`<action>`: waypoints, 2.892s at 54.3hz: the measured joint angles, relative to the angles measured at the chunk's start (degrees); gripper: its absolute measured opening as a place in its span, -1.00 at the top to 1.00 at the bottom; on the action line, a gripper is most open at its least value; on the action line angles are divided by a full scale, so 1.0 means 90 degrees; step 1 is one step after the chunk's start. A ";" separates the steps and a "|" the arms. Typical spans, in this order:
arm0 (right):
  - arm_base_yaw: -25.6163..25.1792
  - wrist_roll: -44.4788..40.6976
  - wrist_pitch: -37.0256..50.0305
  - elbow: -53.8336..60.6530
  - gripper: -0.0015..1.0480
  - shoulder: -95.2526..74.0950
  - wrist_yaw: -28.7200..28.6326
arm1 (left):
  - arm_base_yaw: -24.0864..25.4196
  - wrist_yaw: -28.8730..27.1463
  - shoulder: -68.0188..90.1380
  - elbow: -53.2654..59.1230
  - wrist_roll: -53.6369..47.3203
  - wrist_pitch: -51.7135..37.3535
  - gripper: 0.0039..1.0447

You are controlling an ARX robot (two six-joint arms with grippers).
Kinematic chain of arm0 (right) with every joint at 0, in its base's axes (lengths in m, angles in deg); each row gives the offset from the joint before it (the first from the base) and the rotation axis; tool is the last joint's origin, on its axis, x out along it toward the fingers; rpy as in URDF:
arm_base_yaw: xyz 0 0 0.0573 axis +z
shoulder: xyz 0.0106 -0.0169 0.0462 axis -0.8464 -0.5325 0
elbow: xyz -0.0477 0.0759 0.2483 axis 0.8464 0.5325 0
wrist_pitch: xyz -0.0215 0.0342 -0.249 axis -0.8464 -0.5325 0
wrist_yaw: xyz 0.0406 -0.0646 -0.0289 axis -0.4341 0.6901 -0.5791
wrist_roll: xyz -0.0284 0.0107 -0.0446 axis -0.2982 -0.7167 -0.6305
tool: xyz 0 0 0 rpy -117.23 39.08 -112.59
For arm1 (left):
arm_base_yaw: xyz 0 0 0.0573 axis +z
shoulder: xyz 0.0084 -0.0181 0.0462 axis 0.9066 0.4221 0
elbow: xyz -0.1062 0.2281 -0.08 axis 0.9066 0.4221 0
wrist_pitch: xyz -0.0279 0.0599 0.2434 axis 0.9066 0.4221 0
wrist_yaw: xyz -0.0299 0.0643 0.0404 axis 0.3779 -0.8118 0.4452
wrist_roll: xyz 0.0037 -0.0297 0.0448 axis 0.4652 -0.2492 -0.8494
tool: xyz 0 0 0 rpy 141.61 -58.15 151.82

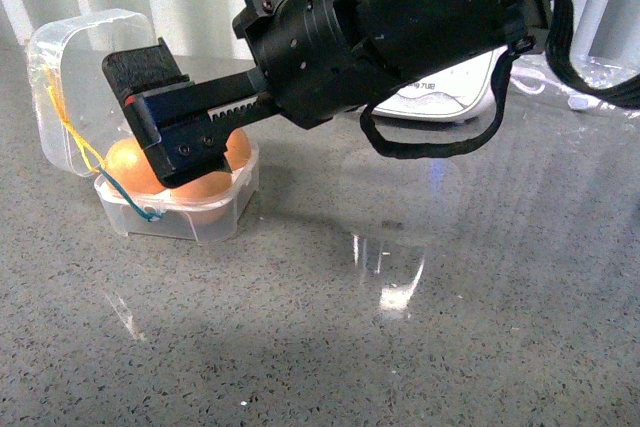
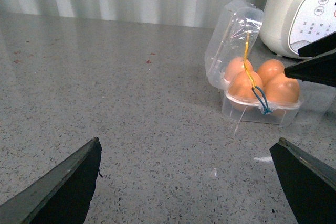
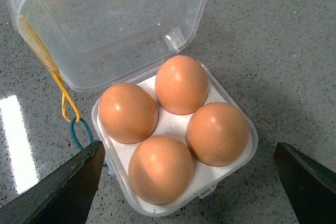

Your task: Put egg into box

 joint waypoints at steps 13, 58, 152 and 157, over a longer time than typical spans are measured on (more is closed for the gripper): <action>-0.0289 0.0391 0.0508 0.0546 -0.86 0.0928 0.0107 | 0.0000 0.0000 0.0000 0.0000 0.0000 0.0000 -0.87; -0.5680 0.0746 0.0381 0.4442 -0.86 0.7247 0.0095 | 0.0000 0.0000 0.0000 0.0000 0.0000 0.0000 -0.87; -0.3740 0.0928 -0.0459 0.7849 0.94 1.1441 0.1812 | 0.0000 0.0000 0.0000 0.0000 0.0000 0.0000 -0.87; -0.3740 0.0928 -0.0459 0.7849 0.94 1.1443 0.1812 | 0.0000 0.0000 0.0000 0.0000 0.0000 0.0000 -0.87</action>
